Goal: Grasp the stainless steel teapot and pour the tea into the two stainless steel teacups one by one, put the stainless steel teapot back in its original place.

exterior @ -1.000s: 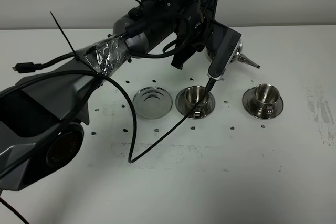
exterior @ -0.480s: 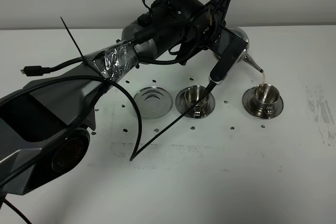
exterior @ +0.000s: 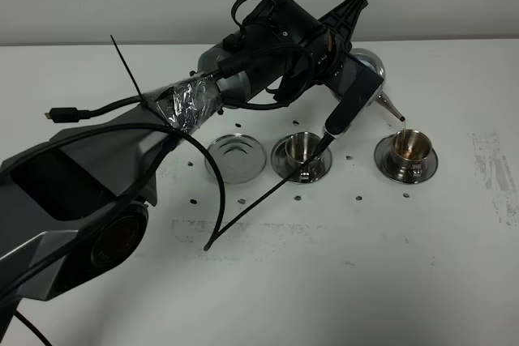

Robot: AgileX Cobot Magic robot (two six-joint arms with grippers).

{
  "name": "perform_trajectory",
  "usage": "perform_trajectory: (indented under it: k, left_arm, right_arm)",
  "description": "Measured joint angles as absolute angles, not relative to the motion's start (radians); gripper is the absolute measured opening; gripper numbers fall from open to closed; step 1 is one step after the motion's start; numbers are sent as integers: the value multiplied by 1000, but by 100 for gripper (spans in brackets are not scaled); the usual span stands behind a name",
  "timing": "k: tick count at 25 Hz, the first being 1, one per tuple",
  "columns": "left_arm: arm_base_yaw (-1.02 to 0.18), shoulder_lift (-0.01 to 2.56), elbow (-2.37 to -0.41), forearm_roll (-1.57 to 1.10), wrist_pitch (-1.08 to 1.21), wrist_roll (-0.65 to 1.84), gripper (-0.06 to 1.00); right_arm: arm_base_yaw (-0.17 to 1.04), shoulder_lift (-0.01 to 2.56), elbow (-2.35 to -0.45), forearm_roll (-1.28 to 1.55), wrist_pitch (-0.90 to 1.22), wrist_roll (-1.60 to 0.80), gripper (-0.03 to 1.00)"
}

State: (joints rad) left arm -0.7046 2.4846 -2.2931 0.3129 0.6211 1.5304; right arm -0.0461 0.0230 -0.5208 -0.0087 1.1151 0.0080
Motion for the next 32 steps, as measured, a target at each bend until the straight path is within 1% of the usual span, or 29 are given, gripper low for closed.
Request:
perform_trajectory:
  k: [32]
  left_arm:
    - [-734, 2503, -2293, 449, 551, 1531, 20]
  right_arm:
    - [-46, 23, -521, -9, 1115, 8, 32]
